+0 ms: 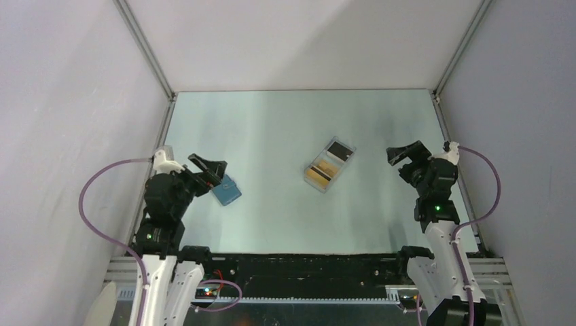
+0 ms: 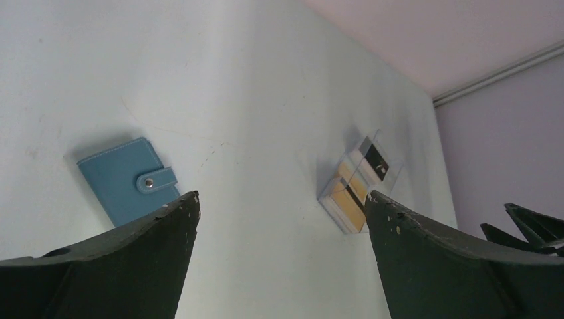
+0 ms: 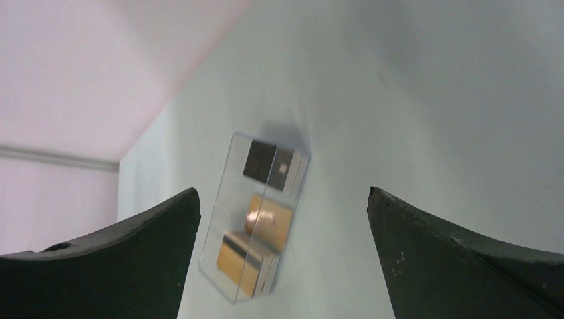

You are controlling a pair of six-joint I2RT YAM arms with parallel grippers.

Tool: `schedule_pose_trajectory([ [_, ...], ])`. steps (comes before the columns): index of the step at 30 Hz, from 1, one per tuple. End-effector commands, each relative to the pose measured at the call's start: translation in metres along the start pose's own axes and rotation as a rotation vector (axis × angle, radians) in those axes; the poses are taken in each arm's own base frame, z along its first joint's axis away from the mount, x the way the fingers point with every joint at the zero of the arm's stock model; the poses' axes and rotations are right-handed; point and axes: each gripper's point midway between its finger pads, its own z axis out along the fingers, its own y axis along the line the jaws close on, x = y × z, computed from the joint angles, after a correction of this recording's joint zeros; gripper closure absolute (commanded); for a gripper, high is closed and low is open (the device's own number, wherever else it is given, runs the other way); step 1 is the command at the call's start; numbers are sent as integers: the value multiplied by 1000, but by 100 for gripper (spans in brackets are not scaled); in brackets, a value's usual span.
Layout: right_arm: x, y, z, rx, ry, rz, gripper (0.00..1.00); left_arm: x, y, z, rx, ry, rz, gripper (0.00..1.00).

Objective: Put the credit cards into the card holder
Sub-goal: Pick up the card holder from the center of the board.

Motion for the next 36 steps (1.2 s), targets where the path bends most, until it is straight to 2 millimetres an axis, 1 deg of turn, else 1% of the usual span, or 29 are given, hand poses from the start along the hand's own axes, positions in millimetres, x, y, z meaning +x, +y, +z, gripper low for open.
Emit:
schedule_pose_trajectory([
  [1, 26, 25, -10, -100, 179, 109, 0, 17, 21, 19, -89, 92, 0, 2],
  [2, 33, 24, -10, -101, 218, 102, 0, 22, 25, 26, -111, 129, -5, 2],
  [3, 36, 28, -12, -117, 246, 96, 0, 22, 25, 29, -119, 142, -8, 2],
  [4, 45, 23, -13, -90, 288, 87, 0, 29, 31, 38, -148, 190, -17, 2],
  [5, 49, 24, -14, -90, 308, 74, 0, 30, 33, 43, -162, 207, -28, 2],
  [6, 56, 20, -16, -79, 339, 48, 0, 40, 39, 52, -185, 266, -44, 2],
  [7, 62, 22, -18, -82, 362, 31, 0, 42, 41, 56, -194, 292, -57, 2],
  [8, 67, 18, -20, -68, 384, 12, 0, 52, 51, 66, -229, 348, -68, 2],
  [9, 73, 20, -23, -73, 404, -9, 0, 60, 58, 73, -255, 396, -78, 2],
  [10, 80, 18, -25, -57, 423, -22, 0, 59, 69, 77, -287, 404, -92, 2],
  [11, 91, 23, -28, -76, 461, -57, 0, 66, 77, 84, -316, 444, -109, 2],
  [12, 95, 23, -29, -72, 468, -78, 0, 67, 84, 87, -335, 452, -117, 2],
  [13, 105, 27, -32, -85, 498, -111, 0, 72, 92, 92, -362, 481, -124, 2],
  [15, 111, 30, -33, -78, 512, -160, 0, 76, 102, 97, -397, 507, -126, 2],
  [16, 109, 37, -34, -90, 511, -174, 0, 77, 106, 98, -405, 512, -129, 2],
  [17, 110, 37, -33, -77, 519, -179, 0, 79, 108, 99, -410, 523, -135, 2],
  [18, 109, 45, -33, -90, 527, -184, 0, 81, 111, 98, -418, 526, -140, 2],
  [20, 112, 52, -33, -96, 545, -194, 0, 82, 115, 96, -428, 523, -150, 2],
  [22, 115, 55, -31, -103, 550, -229, 0, 81, 120, 92, -440, 512, -153, 2],
  [23, 114, 52, -28, -85, 537, -252, 0, 79, 121, 90, -440, 500, -152, 2],
  [25, 112, 51, -25, -73, 532, -275, 0, 75, 131, 84, -469, 474, -164, 2],
  [26, 112, 51, -23, -72, 534, -282, 0, 74, 143, 78, -505, 452, -190, 2],
  [28, 114, 52, -23, -79, 542, -286, 0, 76, 159, 72, -552, 433, -252, 0],
  [29, 114, 52, -23, -79, 546, -287, 0, 74, 167, 71, -571, 418, -280, 2],
  [30, 116, 49, -23, -73, 554, -290, 0, 81, 172, 71, -582, 440, -301, 6],
  [31, 115, 50, -23, -73, 556, -291, 0, 82, 176, 71, -593, 442, -319, 8],
  [32, 116, 48, -24, -64, 568, -294, 0, 88, 179, 73, -598, 469, -335, 11],
  [34, 115, 49, -26, -63, 583, -295, 0, 95, 184, 75, -613, 500, -357, 18],
  [36, 115, 54, -28, -71, 598, -285, 0, 102, 191, 76, -640, 525, -379, 20],
])
